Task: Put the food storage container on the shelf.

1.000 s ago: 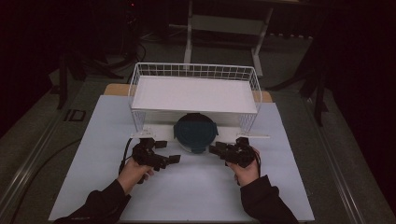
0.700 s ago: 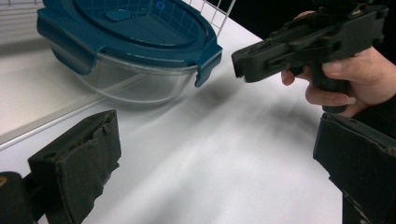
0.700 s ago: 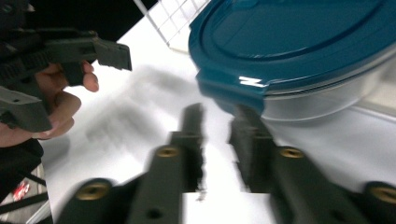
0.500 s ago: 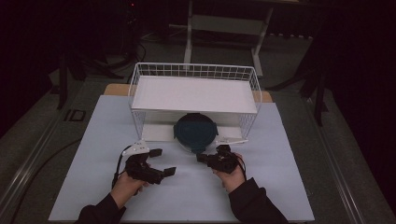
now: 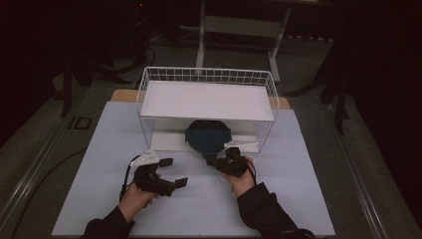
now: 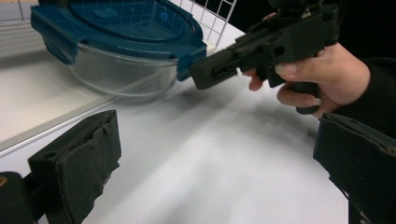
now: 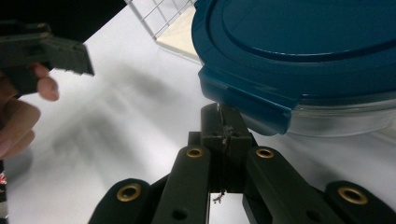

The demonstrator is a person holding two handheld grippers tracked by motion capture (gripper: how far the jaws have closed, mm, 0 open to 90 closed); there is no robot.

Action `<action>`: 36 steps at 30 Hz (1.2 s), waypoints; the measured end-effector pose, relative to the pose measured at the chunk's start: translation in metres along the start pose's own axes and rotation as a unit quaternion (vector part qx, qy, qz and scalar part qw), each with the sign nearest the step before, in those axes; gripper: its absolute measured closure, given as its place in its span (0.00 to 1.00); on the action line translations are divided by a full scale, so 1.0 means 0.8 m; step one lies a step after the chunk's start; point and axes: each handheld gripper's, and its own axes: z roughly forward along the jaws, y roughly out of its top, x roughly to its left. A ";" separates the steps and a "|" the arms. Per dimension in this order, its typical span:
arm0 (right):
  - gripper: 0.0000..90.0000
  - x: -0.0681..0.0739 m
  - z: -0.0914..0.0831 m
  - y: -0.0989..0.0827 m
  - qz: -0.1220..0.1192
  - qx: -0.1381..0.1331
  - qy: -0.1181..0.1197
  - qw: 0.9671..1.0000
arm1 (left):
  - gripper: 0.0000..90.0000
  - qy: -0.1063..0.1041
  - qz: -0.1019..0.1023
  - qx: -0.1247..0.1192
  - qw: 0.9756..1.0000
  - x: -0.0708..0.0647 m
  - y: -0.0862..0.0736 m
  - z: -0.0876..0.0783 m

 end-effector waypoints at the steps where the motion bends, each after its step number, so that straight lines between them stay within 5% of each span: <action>1: 1.00 -0.002 0.002 0.003 -0.001 -0.001 0.000 1.000 | 0.01 0.001 0.001 0.000 1.000 0.000 0.000 0.000; 15: 1.00 -0.020 0.021 0.026 0.001 -0.004 -0.025 1.000 | 0.01 0.003 0.008 -0.001 1.000 -0.001 -0.002 0.001; 25: 1.00 -0.034 0.029 0.032 0.024 -0.004 -0.034 0.999 | 0.01 0.002 0.009 -0.001 1.000 -0.001 -0.003 0.002; 29: 1.00 -0.031 0.030 0.033 0.011 -0.002 -0.042 0.999 | 0.01 0.004 0.010 -0.002 1.000 -0.001 -0.003 0.001; 33: 0.99 -0.024 0.030 0.030 0.009 -0.002 -0.026 1.000 | 0.01 0.002 0.009 0.004 1.000 -0.002 -0.004 0.002; 36: 0.86 -0.016 0.024 0.023 -0.001 -0.007 -0.014 1.000 | 0.01 -0.001 0.011 0.004 1.000 -0.005 -0.002 0.001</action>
